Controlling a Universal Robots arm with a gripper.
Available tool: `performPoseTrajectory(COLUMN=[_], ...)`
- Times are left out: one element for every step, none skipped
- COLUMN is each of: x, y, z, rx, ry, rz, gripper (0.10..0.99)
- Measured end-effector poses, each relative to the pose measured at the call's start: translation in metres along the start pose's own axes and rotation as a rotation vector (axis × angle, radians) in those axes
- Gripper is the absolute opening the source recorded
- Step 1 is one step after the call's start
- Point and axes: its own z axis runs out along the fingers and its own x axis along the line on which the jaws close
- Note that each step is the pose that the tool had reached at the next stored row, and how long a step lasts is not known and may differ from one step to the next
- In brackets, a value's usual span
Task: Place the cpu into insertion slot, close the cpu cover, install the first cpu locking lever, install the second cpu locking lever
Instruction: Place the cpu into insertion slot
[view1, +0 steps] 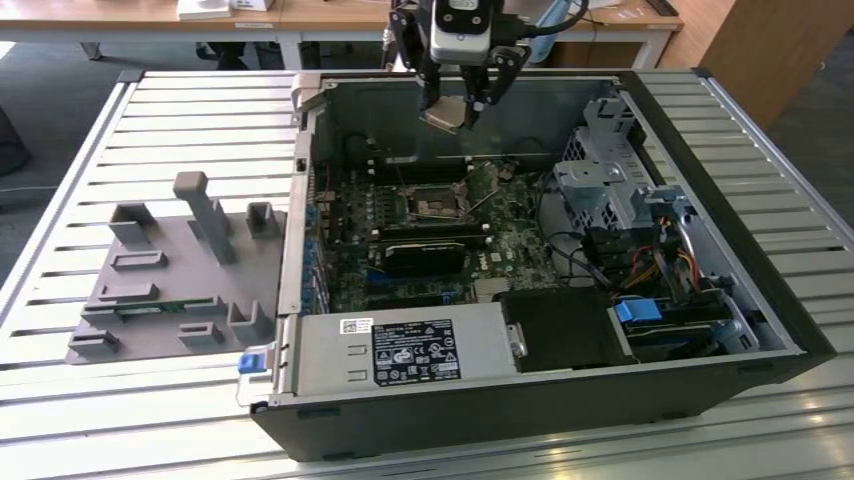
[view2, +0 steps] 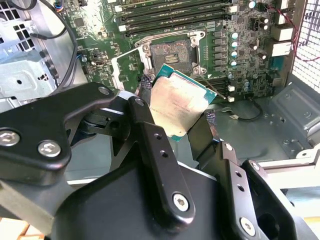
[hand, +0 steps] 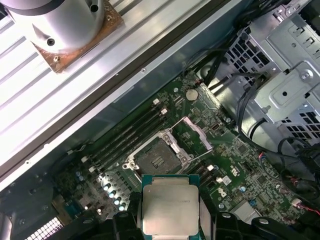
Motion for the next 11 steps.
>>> performPoseTrajectory(x=[0.0, 0.0, 0.0, 0.0, 0.0, 0.0, 0.0, 0.0, 0.0, 0.0, 0.0], y=[0.0, 0.0, 0.0, 0.0, 0.0, 0.0, 0.0, 0.0, 0.0, 0.0, 0.0], z=[0.0, 0.0, 0.0, 0.0001, 0.0001, 0.0001, 0.0002, 0.0002, 0.0002, 0.0002, 0.0002], rx=[0.0, 0.0, 0.0, 0.0, 0.0, 0.0, 0.0, -0.001, -0.001, -0.001, -0.001], ry=[-0.0003, -0.0006, -0.0009, -0.0012, -0.0015, -0.0019, -0.0022, -0.0025, -0.0028, -0.003, -0.0033], rz=[0.004, 0.007, 0.011, 0.014, 0.018, 0.022, 0.026, 0.029, 0.033, 0.035, 0.038], gripper=[0.541, 0.541, 0.541, 0.541, 0.541, 0.541, 0.541, 0.541, 0.541, 0.541, 0.541])
